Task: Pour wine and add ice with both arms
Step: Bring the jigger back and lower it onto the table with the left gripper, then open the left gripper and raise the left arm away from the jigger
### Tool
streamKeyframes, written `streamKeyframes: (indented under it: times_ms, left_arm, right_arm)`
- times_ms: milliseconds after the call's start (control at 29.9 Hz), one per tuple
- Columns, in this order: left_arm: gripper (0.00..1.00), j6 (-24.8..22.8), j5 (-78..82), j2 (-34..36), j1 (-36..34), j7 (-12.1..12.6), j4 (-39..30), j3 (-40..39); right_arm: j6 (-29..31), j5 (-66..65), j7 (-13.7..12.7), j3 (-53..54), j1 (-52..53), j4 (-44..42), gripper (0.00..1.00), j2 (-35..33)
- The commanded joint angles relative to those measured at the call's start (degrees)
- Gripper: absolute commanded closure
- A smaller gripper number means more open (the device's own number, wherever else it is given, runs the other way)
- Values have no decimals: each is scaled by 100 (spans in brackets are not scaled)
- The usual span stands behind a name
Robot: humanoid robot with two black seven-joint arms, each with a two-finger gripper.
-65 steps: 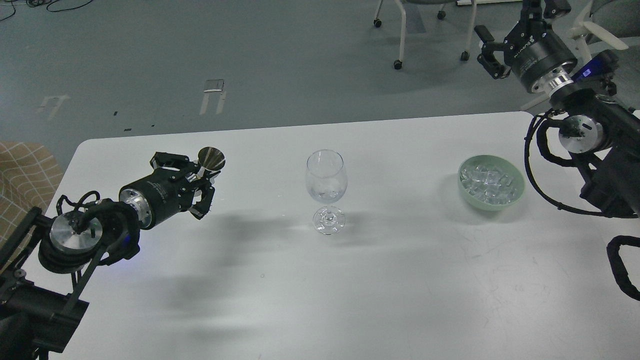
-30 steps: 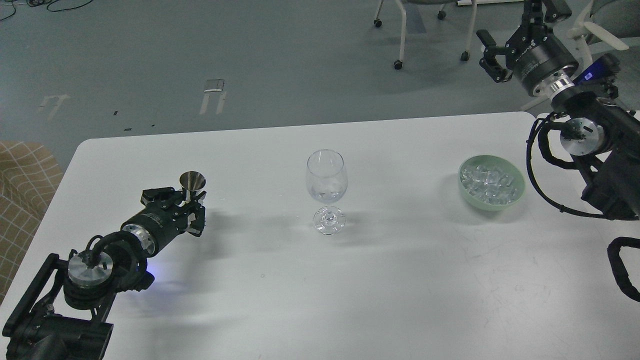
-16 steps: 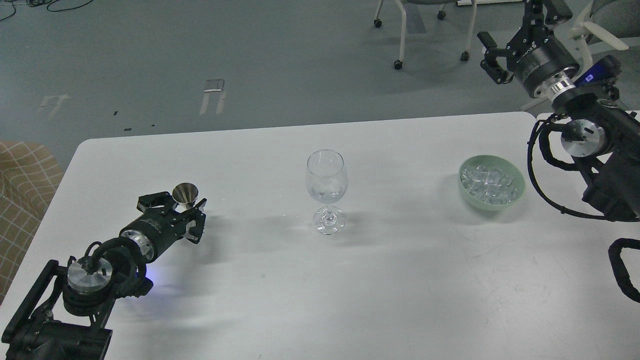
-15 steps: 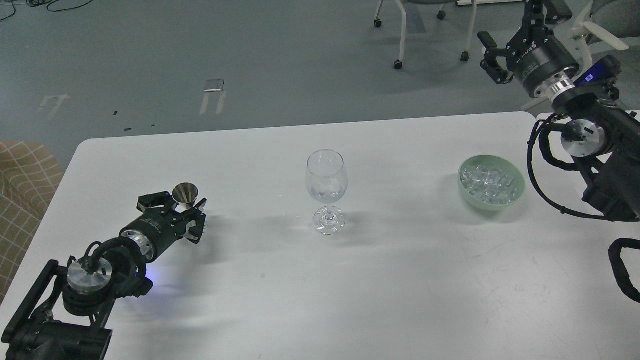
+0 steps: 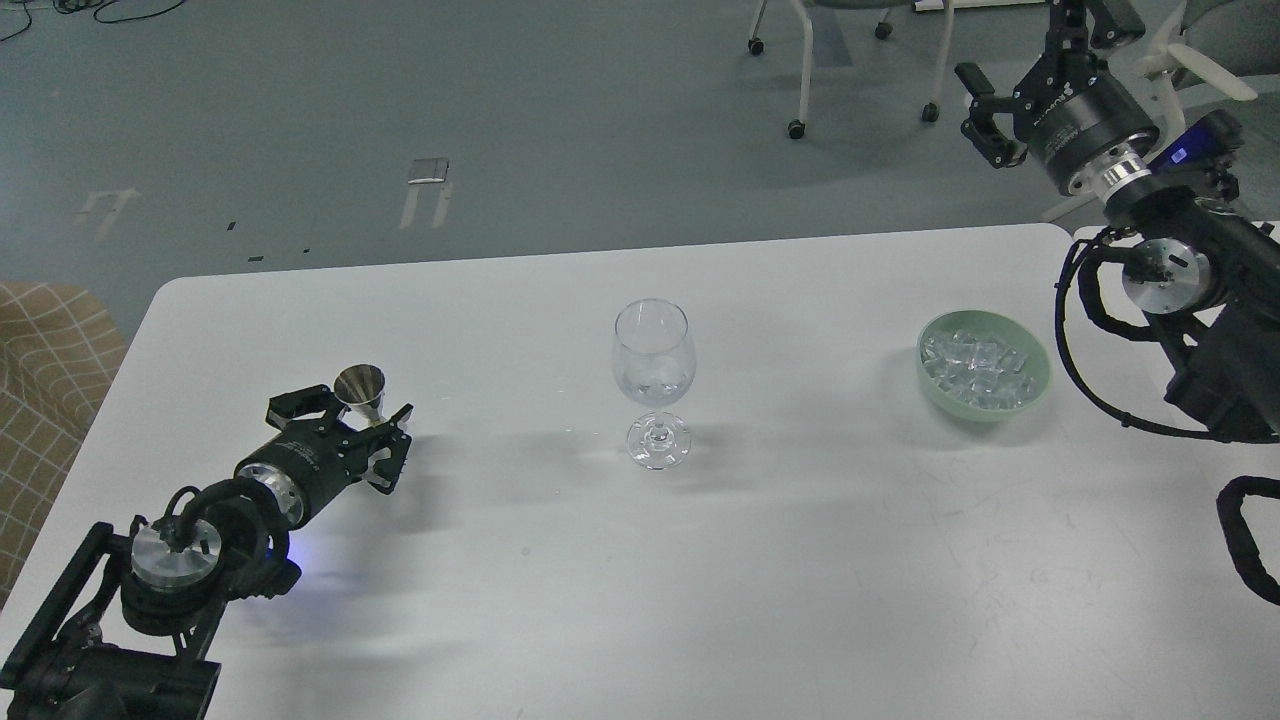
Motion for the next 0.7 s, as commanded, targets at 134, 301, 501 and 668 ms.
streamKeyframes:
  times_ms: [134, 301, 501, 668]
  left_arm:
    - [2, -7, -7, 71, 105, 21, -13, -26]
    - [2, -42, -16, 97, 255, 126, -48, -210]
    - [2, -288, -42, 238, 588, 293, -127, -526]
    - [2, -393, -33, 299, 974, 565, -355, -869]
  right_arm:
    - [0, 1, 0, 0, 1, 0, 0, -6]
    - [0, 1, 0, 0, 1, 0, 0, 2]
    - [0, 1, 0, 0, 1, 0, 0, -7]
    - [0, 1, 0, 0, 1, 0, 0, -15]
